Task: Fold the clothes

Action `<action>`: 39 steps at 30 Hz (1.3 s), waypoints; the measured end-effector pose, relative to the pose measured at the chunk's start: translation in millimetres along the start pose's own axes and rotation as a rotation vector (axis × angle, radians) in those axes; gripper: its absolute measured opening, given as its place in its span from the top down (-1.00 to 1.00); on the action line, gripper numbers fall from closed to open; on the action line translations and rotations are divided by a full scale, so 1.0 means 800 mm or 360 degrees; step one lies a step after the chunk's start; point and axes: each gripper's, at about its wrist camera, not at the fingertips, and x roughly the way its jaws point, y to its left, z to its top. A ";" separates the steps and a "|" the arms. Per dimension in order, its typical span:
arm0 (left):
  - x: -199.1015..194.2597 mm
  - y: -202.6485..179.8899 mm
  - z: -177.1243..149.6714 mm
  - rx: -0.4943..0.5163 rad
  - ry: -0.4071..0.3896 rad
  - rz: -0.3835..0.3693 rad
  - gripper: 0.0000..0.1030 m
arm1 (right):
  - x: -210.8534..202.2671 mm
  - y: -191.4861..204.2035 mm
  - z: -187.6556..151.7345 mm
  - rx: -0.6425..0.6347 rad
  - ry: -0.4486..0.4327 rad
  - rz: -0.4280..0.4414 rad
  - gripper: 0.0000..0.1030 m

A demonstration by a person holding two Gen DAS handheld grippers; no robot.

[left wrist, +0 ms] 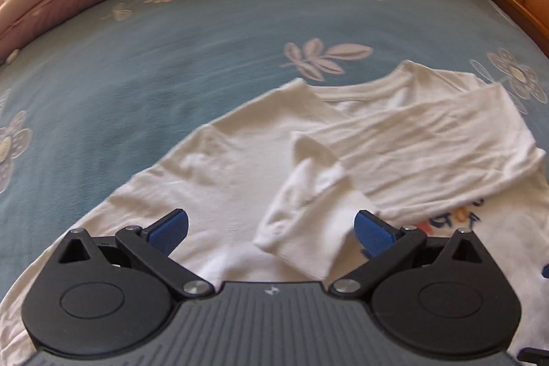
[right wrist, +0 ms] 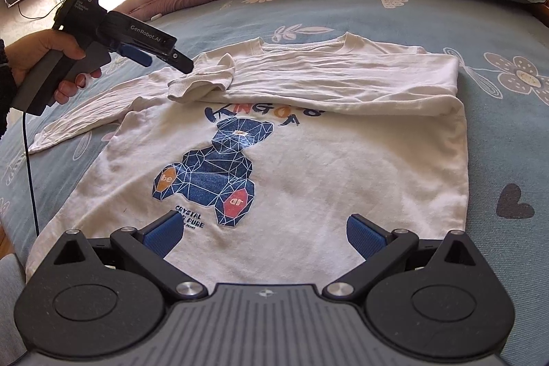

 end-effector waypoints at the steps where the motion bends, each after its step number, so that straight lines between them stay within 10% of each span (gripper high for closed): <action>1: 0.005 -0.012 0.007 0.0035 0.0023 -0.0028 -0.99 | 0.001 0.000 0.000 -0.0001 0.0004 0.0000 -1.00; 11: 0.055 -0.025 0.020 0.0099 0.0196 0.0200 -0.99 | -0.007 -0.005 0.001 0.0028 -0.0023 0.0025 -1.00; 29: 0.021 0.115 0.002 -0.0445 0.0085 0.0478 -0.99 | -0.006 -0.006 0.002 0.0034 -0.0020 0.0014 -1.00; 39: 0.014 0.051 0.013 -0.0382 -0.0144 -0.0114 -0.99 | -0.001 -0.005 0.001 0.0025 -0.0004 0.0009 -1.00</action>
